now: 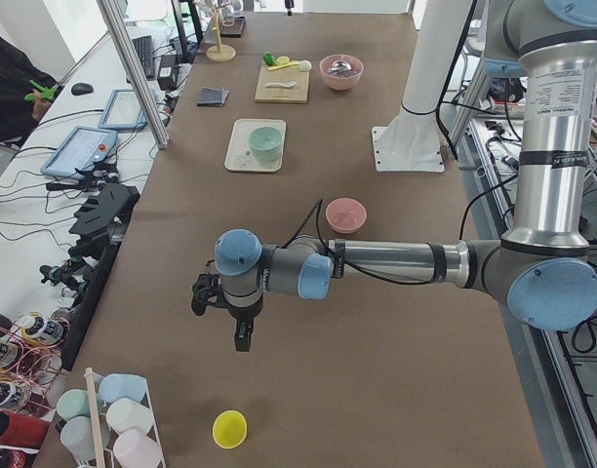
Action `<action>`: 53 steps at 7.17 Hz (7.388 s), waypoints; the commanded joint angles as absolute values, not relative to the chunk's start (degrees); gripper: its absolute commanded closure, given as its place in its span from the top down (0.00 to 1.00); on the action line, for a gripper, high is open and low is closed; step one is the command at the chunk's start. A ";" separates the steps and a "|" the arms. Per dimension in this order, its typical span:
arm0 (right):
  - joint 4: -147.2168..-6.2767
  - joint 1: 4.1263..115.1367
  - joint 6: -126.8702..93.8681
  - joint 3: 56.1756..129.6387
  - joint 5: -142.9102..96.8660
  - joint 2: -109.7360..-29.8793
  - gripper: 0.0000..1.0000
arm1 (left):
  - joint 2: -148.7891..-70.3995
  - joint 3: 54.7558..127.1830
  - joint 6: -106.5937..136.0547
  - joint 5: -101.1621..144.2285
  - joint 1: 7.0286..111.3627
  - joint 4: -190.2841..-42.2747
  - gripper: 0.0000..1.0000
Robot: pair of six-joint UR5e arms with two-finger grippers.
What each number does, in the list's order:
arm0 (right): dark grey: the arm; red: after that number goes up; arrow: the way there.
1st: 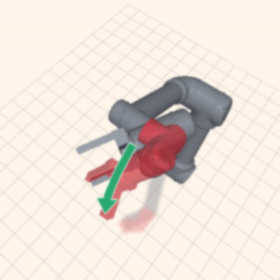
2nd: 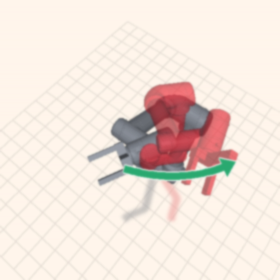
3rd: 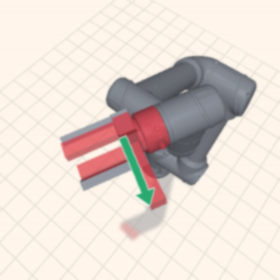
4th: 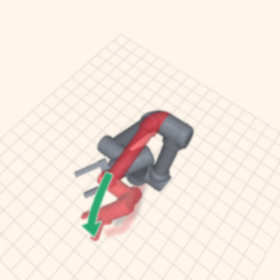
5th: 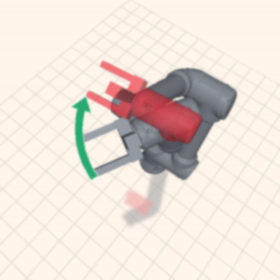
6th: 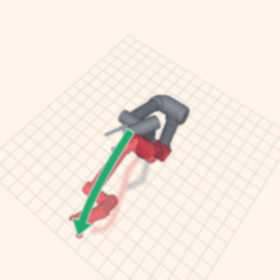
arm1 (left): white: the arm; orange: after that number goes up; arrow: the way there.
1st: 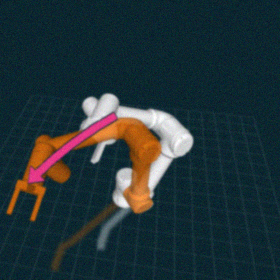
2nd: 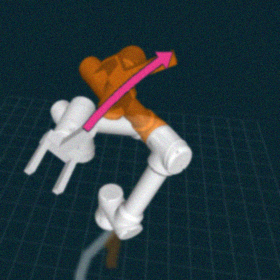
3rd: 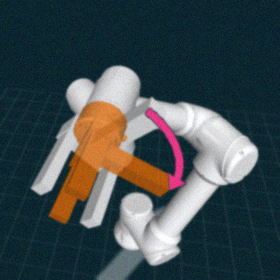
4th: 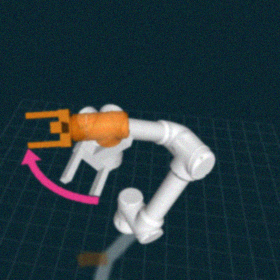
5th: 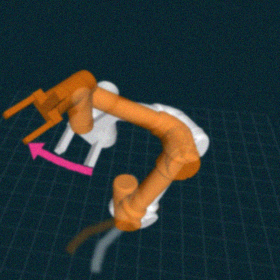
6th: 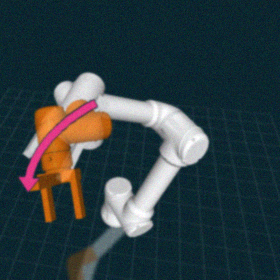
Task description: Stack pink bowl on green and place spoon
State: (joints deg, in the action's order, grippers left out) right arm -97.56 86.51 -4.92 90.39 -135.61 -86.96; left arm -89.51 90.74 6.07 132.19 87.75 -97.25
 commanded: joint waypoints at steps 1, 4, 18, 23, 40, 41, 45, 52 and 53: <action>-97.65 86.57 -4.92 90.61 -135.88 -87.10 1.00 | -88.08 91.40 5.80 132.45 87.80 -98.51 0.98; -97.73 86.57 -5.01 91.32 -135.88 -87.19 1.00 | -87.80 91.23 5.89 132.54 87.80 -99.05 0.98; -97.73 86.57 -5.01 91.93 -135.79 -87.10 1.00 | -88.77 91.06 5.98 132.19 87.63 -98.79 0.98; -97.73 86.57 -5.10 92.20 -135.88 -87.10 1.00 | -88.86 91.15 5.98 129.11 87.01 -99.23 0.98; -97.03 86.04 -9.76 94.13 -139.75 -87.36 1.00 | -70.00 120.50 73.37 116.91 36.76 -127.55 0.97; -97.03 85.96 -9.76 94.04 -139.66 -87.28 1.00 | -70.40 120.41 76.69 114.55 33.78 -128.23 0.97; -97.03 84.55 -9.76 93.69 -139.48 -86.66 1.00 | -73.21 117.43 77.52 111.71 29.09 -128.32 0.96; -97.03 84.11 -10.02 93.60 -139.57 -86.57 1.00 | -75.23 115.23 78.49 111.88 26.81 -129.55 0.34; -97.03 84.11 -10.02 93.60 -139.57 -86.66 1.00 | -74.97 115.22 78.49 111.97 26.81 -129.55 0.11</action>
State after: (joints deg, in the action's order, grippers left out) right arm -97.03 84.12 -10.03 93.61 -139.56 -86.59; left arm -75.15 115.29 78.52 111.88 26.85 -129.54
